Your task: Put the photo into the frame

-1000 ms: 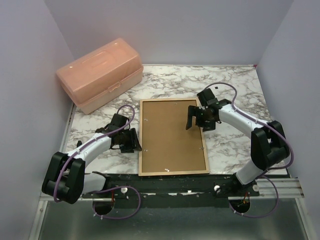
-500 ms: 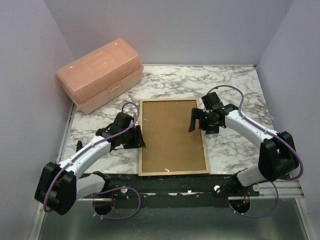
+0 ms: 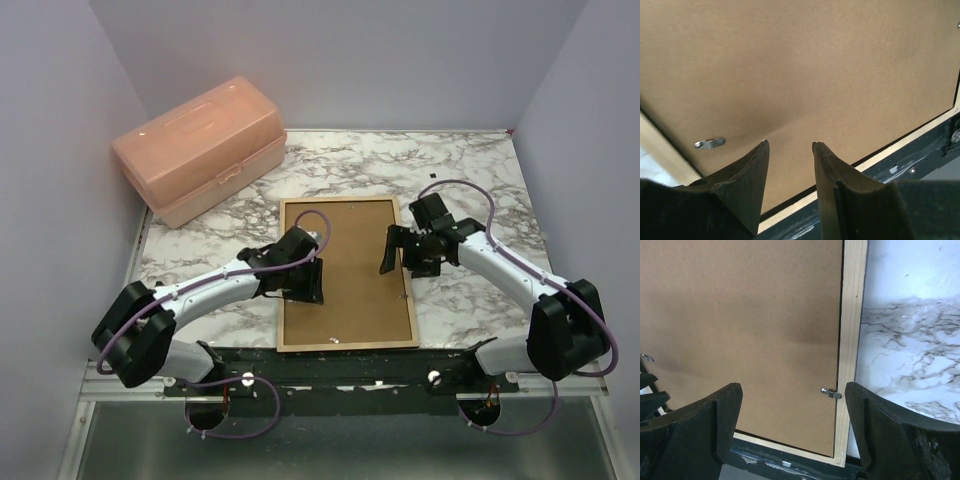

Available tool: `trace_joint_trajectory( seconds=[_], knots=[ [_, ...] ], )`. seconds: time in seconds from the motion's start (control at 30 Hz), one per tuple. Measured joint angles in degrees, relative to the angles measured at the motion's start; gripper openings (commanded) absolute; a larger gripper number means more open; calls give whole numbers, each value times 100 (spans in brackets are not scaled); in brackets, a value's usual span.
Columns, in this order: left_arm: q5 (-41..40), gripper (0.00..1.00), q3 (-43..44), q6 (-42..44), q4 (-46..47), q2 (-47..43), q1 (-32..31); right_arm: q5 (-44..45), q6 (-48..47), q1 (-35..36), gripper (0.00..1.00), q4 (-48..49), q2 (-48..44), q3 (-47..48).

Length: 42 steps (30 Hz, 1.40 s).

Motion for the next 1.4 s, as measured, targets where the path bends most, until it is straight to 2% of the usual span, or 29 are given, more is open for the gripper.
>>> trace_joint_trajectory(
  seconds=[0.37, 0.57, 1.17, 1.23, 1.4],
  knots=[
    [-114, 42, 304, -337, 66, 796, -581, -461, 22, 9, 89, 9, -319, -654],
    [-153, 42, 313, -407, 70, 935, -634, -507, 37, 22, 89, 90, -479, -697],
    [-219, 42, 330, -411, 66, 979, -640, -457, 11, 181, 89, 581, 107, -678],
    [-221, 43, 334, -411, 61, 979, -640, -413, 11, 229, 89, 581, 107, -678],
    [-223, 61, 334, -420, 42, 896, -638, -247, 37, 343, 89, 555, 107, -667]
  ],
)
